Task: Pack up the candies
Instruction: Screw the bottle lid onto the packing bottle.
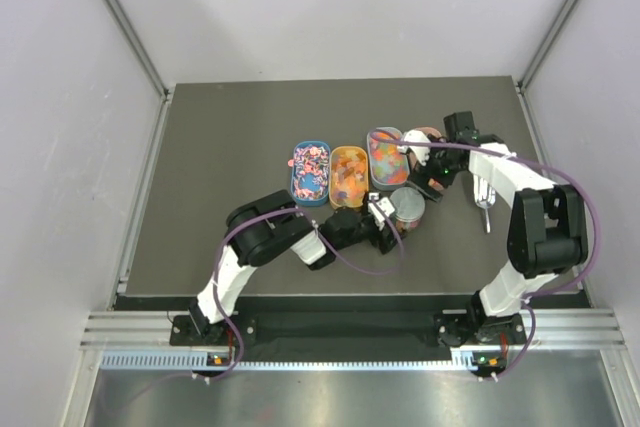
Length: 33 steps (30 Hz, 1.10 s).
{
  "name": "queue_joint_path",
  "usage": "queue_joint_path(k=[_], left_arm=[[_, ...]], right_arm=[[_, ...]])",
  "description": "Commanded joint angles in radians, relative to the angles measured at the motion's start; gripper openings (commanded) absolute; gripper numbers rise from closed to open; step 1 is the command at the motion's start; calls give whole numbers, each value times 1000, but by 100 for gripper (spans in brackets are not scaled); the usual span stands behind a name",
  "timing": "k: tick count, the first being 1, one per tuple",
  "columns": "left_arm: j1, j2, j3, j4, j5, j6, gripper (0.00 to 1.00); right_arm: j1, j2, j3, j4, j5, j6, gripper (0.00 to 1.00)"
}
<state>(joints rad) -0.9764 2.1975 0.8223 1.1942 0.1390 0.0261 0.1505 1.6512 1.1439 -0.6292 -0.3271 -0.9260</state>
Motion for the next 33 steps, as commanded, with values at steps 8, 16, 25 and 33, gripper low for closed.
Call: queue_joint_path(k=[8,16,25,33], left_arm=[[-45,123,-72,-383,-45,69,95],[-50,70,-152,-318,-71,57,94],[-87,13,-227,-194,-81,78,95],[-102,80,-189,-156,-105,77,97]], right_arm=[[69,13,-18,5,33,24,100],[70,51,-12,26,140,44,100],[70,65,10,34,203,65,100],[78,59,-26,-1,209,59,100]])
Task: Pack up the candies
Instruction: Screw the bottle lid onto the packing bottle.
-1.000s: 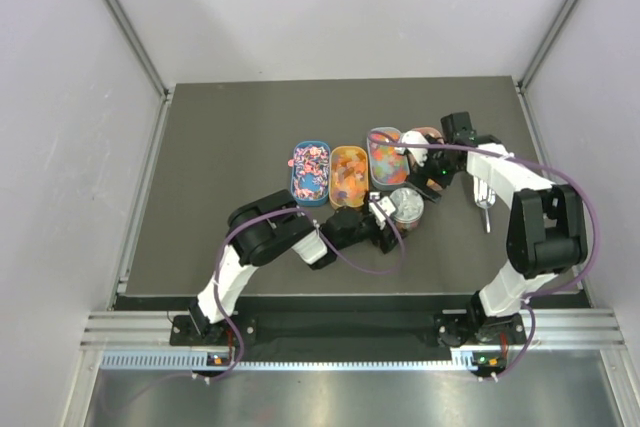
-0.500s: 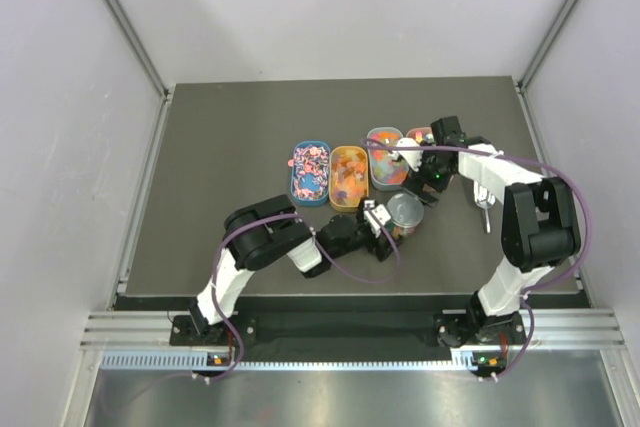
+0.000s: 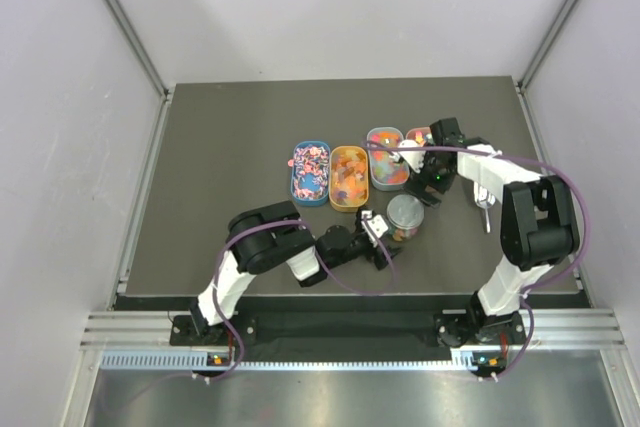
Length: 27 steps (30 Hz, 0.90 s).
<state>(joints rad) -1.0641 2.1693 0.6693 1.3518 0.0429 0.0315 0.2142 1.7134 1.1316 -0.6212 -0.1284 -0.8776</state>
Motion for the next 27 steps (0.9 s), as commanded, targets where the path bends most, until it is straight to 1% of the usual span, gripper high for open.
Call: queue_joint_path(k=[1,4,10,13,14,17,19,21,22,23,24,25,27], left_arm=[[-13,130,-22,-312,-11,76,97],[-13,150,10,-336,-32,76,98],[-13,207,47,-318,-31,61,98],[-13,205,46,-327,-32,58,96],[-13,204,46,-335,-29,59,91],[-14,195,42,-353,-20,56,81],[-14,199,47,-353,-23,48,80],[-14,207,64,-359,-26,44,82],[-16,207,65,-381,-23,42,80],[-16,205,62,-391,-12,44,68],[-14,196,58,-395,-12,41,63],[-16,190,53,-396,-14,39,58],[-14,178,46,-405,-31,31,54]], right_arm=[[17,-8,-29,-8,10,12,100],[36,-12,-56,-2,32,15,100],[65,-3,-78,0,41,42,100],[73,-5,-72,-3,44,46,100],[71,-6,-70,-2,55,43,100],[64,-5,-58,-3,67,34,100],[59,3,-44,-18,52,29,100],[62,12,-41,-28,46,34,100],[65,23,-39,-25,50,35,100],[65,26,-38,-25,55,40,100],[65,20,-38,-20,58,43,100],[65,12,-41,-11,73,45,100],[63,-17,-41,-5,84,43,100]])
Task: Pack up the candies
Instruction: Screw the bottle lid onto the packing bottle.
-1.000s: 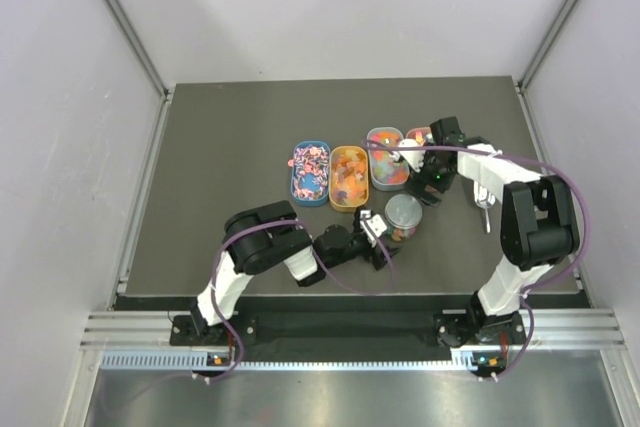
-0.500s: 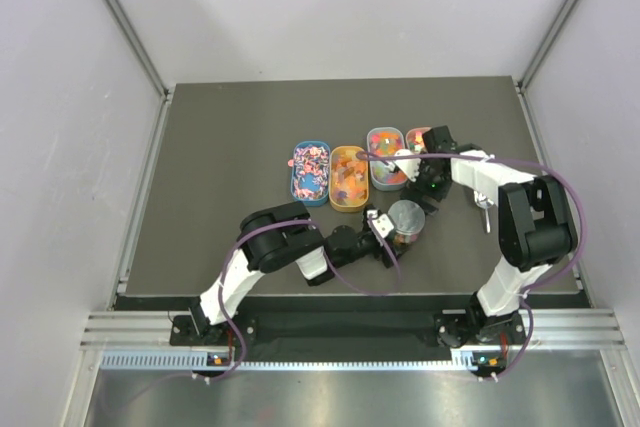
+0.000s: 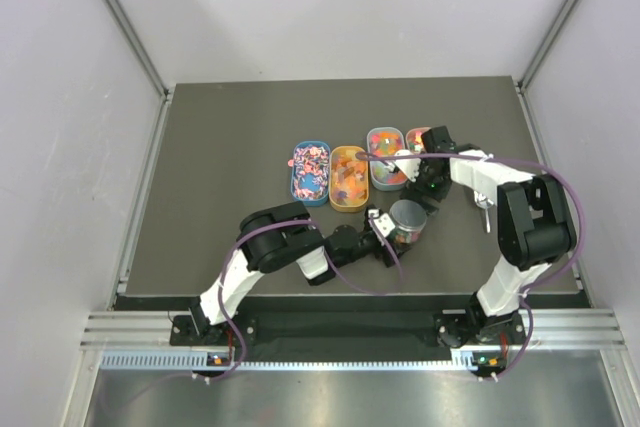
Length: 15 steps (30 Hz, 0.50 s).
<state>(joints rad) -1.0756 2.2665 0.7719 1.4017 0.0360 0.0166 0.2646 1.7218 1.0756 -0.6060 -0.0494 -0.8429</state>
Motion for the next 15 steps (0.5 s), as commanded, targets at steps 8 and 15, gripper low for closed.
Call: queue_joint_path(k=[8,15], left_arm=[[-3,79,-59,-494,-54,42,50],[-1,96,-54,-506,-61,39,47]], right_arm=[[7,-111,10,-32,108,-7,100],[-96,-104,66,-9,175,-36,100]])
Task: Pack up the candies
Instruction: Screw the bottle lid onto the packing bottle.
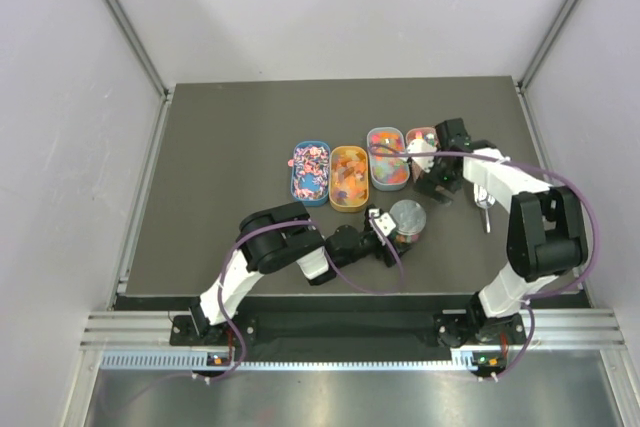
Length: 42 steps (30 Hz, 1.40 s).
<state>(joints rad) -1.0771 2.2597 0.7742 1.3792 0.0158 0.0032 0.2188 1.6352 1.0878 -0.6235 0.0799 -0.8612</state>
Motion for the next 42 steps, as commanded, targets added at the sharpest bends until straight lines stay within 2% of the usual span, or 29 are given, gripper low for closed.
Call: queue_joint_path(k=[1,3,5,6,8,9,10,13,14,15,16,18,19,20,22,32,35,39,42], left_arm=[[0,104,-56,-482,-43,50,46],[0,109,-55,-482,-46,46,38],[0,112,-55,-483,-43,47,20],[0,115,-55,-485,-46,43,10],[-1,115,-53,-494,-51,44,0],[-1,112,-53,-497,-53,52,0],[-3,110,-56,-500,-53,57,0],[-3,104,-55,-516,-53,73,0],[-1,101,-52,-529,-51,84,0],[-3,100,-46,-551,-51,84,0],[-3,101,-36,-565,-51,90,0],[-1,121,-27,-583,-63,100,0],[-3,129,-20,-583,-66,103,0],[-3,138,-16,-585,-68,104,0],[-1,141,-13,-586,-56,103,0],[-14,179,14,-655,-28,116,0],[-26,187,19,-654,-48,124,0],[-44,193,19,-661,-51,133,0],[-56,189,13,-660,-59,142,0]], right_arm=[[-67,-11,57,10,49,-24,100],[-120,5,82,22,55,-41,100],[-198,2,130,15,-4,-56,100],[-211,-14,197,-26,-59,-68,100],[-291,-40,262,-82,-260,-154,100],[-308,-66,324,-214,-361,-217,100],[-324,-80,354,-293,-549,-395,100],[-277,-81,449,-613,-685,-667,100],[-253,-31,534,-696,-684,-715,100],[-227,4,584,-852,-672,-760,100],[-160,26,618,-852,-671,-693,100],[-113,8,595,-854,-643,-720,100],[-69,-20,551,-852,-620,-860,100],[-47,-70,462,-851,-593,-930,100],[-18,-95,404,-851,-558,-1053,100],[-39,-109,273,-852,-549,-1417,100],[-38,-100,300,-854,-611,-1353,100],[2,-156,224,-854,-582,-1398,99],[51,-178,230,-854,-586,-1345,100]])
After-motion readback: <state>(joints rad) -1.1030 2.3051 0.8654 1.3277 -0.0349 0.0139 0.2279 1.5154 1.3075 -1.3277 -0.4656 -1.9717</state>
